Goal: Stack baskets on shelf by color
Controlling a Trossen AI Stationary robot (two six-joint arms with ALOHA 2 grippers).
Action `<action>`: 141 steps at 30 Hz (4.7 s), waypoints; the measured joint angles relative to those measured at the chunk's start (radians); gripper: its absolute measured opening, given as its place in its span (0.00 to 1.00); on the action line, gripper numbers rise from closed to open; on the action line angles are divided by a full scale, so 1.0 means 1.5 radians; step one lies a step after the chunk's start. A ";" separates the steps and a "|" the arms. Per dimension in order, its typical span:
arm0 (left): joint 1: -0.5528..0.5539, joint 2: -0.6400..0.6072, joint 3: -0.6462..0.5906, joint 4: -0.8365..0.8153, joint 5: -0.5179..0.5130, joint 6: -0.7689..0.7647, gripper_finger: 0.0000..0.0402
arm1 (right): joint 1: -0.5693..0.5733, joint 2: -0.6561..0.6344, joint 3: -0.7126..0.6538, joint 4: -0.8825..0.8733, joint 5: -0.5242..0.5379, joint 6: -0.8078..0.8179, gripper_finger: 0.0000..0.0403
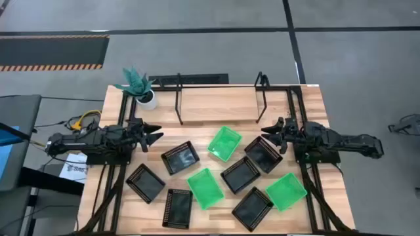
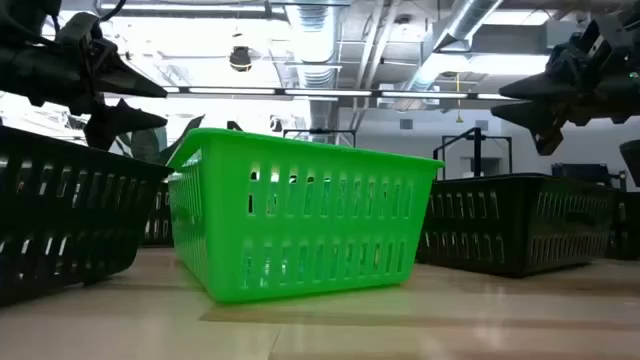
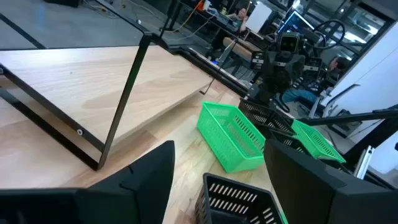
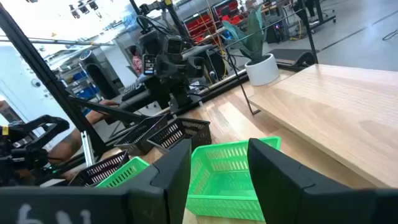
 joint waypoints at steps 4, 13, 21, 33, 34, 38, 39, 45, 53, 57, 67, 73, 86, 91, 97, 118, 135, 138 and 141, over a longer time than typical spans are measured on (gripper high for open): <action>0.000 0.000 0.000 0.000 0.000 0.000 0.59 | 0.000 0.000 0.000 0.000 0.000 0.000 0.45; 0.000 0.000 0.000 0.000 0.000 0.000 0.59 | 0.000 0.000 0.000 0.000 0.000 0.000 0.45; 0.000 0.000 0.000 0.000 0.000 0.000 0.59 | 0.000 0.000 0.000 0.000 0.000 0.000 0.45; 0.000 0.000 0.000 0.000 0.000 0.000 0.59 | 0.000 0.000 0.000 0.000 0.000 0.000 0.45; 0.000 0.000 0.000 0.000 0.000 0.000 0.59 | 0.000 0.000 0.000 0.000 0.000 0.000 0.45; 0.000 0.000 0.000 0.000 0.000 0.000 0.59 | 0.000 0.000 0.000 0.000 0.000 0.000 0.46; 0.000 0.000 0.000 0.000 0.000 0.000 0.59 | 0.000 0.000 0.000 0.000 0.000 0.000 0.46; 0.000 0.000 0.000 0.000 0.000 0.000 0.59 | 0.000 0.000 0.000 0.000 0.000 0.000 0.45; 0.000 0.000 0.000 0.000 0.000 0.000 0.59 | 0.000 0.000 0.000 0.000 0.000 0.000 0.45; 0.000 0.000 0.000 0.000 0.000 0.000 0.59 | 0.000 0.000 0.000 0.000 0.000 0.000 0.45; 0.000 0.000 0.000 0.000 0.000 0.000 0.59 | 0.000 0.000 0.000 0.000 0.000 0.000 0.46; 0.000 0.000 0.000 0.000 0.000 0.000 0.59 | 0.000 0.000 0.000 0.000 0.000 0.000 0.45; 0.000 0.000 0.000 0.000 0.000 0.000 0.59 | 0.000 0.000 0.000 0.000 0.000 0.000 0.45; 0.000 0.000 0.000 0.003 0.000 0.000 0.59 | -0.006 0.000 0.000 0.015 0.006 -0.004 0.45; 0.000 0.000 -0.001 0.006 -0.002 -0.008 0.59 | -0.006 0.000 0.000 0.020 0.008 -0.004 0.46; 0.000 0.000 -0.004 0.043 -0.144 0.010 0.59 | -0.006 -0.001 0.005 0.088 0.090 -0.006 0.45; 0.000 0.199 0.302 -0.045 -0.032 0.073 0.59 | -0.006 0.241 0.337 -0.213 0.234 -0.005 0.47; 0.000 0.287 0.418 -0.185 -0.036 0.067 0.59 | -0.006 0.338 0.423 -0.389 0.233 0.075 0.47; 0.000 0.364 0.512 -0.299 -0.037 0.067 0.59 | -0.005 0.431 0.497 -0.579 0.226 0.167 0.47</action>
